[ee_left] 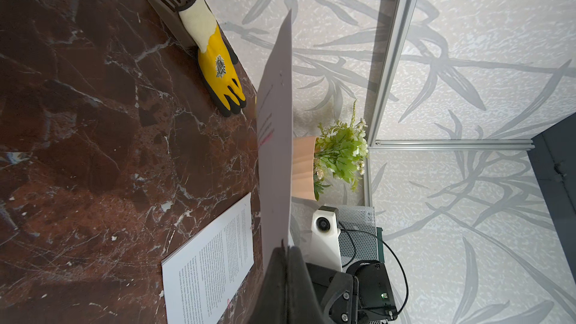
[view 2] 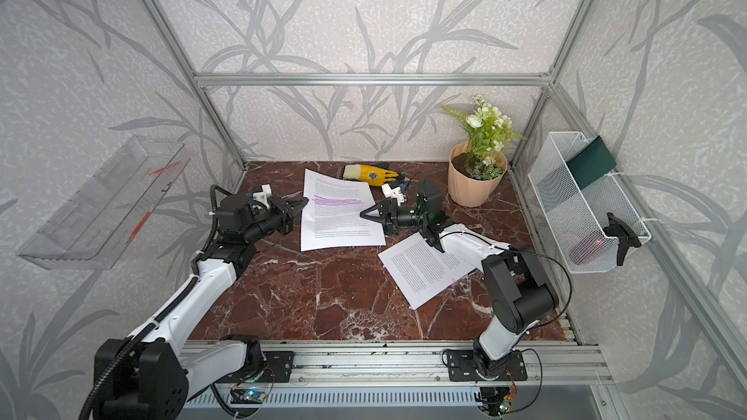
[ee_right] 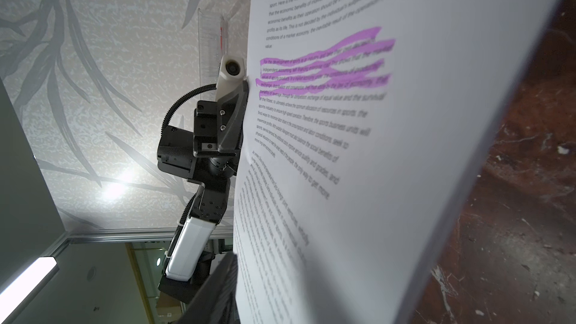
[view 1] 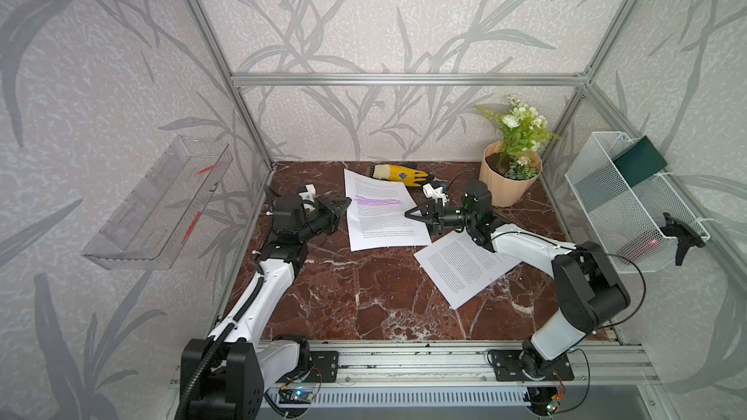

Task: Unclip the paperclips from the documents
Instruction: Pick up the document from the center of the board.

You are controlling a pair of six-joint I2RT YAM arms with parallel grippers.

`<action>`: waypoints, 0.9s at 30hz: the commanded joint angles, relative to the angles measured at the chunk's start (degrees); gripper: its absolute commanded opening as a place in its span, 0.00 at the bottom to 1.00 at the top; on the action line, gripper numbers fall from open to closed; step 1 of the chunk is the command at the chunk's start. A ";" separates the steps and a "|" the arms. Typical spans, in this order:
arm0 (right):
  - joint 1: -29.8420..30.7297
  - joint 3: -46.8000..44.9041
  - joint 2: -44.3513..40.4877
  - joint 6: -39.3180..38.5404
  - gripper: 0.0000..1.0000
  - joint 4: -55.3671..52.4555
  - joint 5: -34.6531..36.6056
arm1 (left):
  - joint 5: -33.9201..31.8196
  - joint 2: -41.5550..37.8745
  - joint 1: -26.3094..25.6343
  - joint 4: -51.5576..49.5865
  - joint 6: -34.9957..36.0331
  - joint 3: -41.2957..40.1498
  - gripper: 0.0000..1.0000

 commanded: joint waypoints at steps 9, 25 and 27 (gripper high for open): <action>-6.14 -2.51 -1.36 -3.23 0.73 1.60 -5.06 | 11.38 1.87 -0.14 7.32 -1.07 7.04 0.00; -7.11 -1.00 13.65 15.32 0.74 45.83 -4.17 | 20.16 -6.23 -0.51 -15.02 14.10 19.06 0.00; -6.86 -1.41 13.65 15.12 0.74 48.09 -3.90 | 20.42 -6.30 -0.51 -16.93 14.76 21.22 0.00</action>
